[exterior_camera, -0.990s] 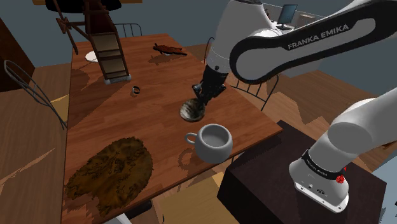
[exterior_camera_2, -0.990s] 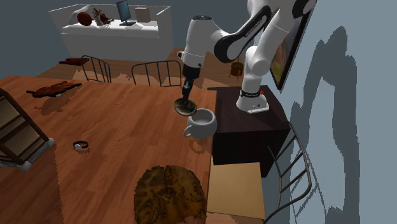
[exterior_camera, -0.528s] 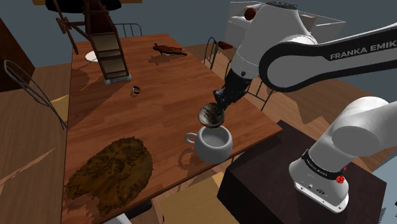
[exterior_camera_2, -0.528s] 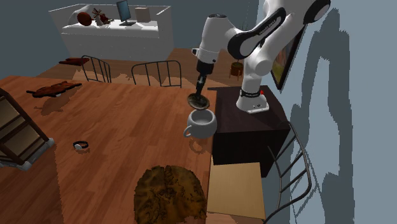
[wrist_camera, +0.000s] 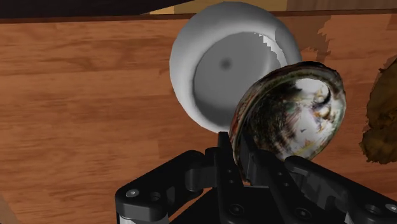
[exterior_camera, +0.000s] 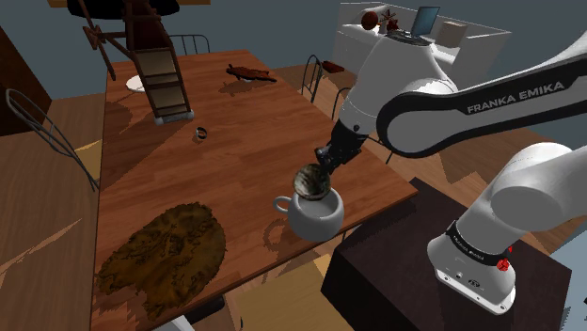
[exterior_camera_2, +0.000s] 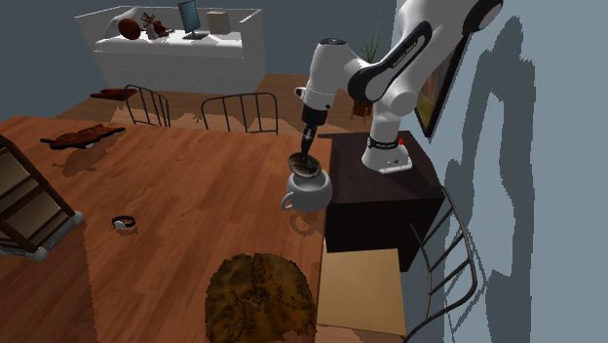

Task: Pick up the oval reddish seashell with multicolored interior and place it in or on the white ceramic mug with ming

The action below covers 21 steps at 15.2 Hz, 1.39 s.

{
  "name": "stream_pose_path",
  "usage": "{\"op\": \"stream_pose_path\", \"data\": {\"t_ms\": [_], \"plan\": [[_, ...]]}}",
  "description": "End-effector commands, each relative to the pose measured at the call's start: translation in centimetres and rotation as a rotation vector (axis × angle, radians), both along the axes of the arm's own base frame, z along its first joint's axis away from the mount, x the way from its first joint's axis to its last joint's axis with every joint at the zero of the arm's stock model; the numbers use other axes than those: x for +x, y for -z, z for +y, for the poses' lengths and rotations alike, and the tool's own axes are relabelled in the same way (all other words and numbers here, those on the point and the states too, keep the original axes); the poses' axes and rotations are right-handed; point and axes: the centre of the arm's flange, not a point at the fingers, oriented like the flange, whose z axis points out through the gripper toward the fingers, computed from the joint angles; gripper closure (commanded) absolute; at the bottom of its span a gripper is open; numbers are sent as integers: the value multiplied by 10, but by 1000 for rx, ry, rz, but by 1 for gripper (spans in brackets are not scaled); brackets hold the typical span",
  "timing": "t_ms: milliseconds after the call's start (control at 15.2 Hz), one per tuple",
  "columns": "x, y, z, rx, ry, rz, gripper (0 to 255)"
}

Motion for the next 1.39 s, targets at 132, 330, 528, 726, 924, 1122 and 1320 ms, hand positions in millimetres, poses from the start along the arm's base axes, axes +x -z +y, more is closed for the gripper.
{"op": "stream_pose_path", "data": {"t_ms": [132, 330, 528, 726, 924, 1122, 1320], "plan": [[0, 21, 1, 0, 0, -1, 255], [0, 36, 1, 0, 0, -1, 255], [0, 46, 1, 0, 0, -1, 255], [0, 46, 1, 0, 0, -1, 255], [0, 46, 1, 0, 0, -1, 255], [0, 46, 1, 0, 0, -1, 0], [0, 46, 1, 0, 0, -1, 0]]}}
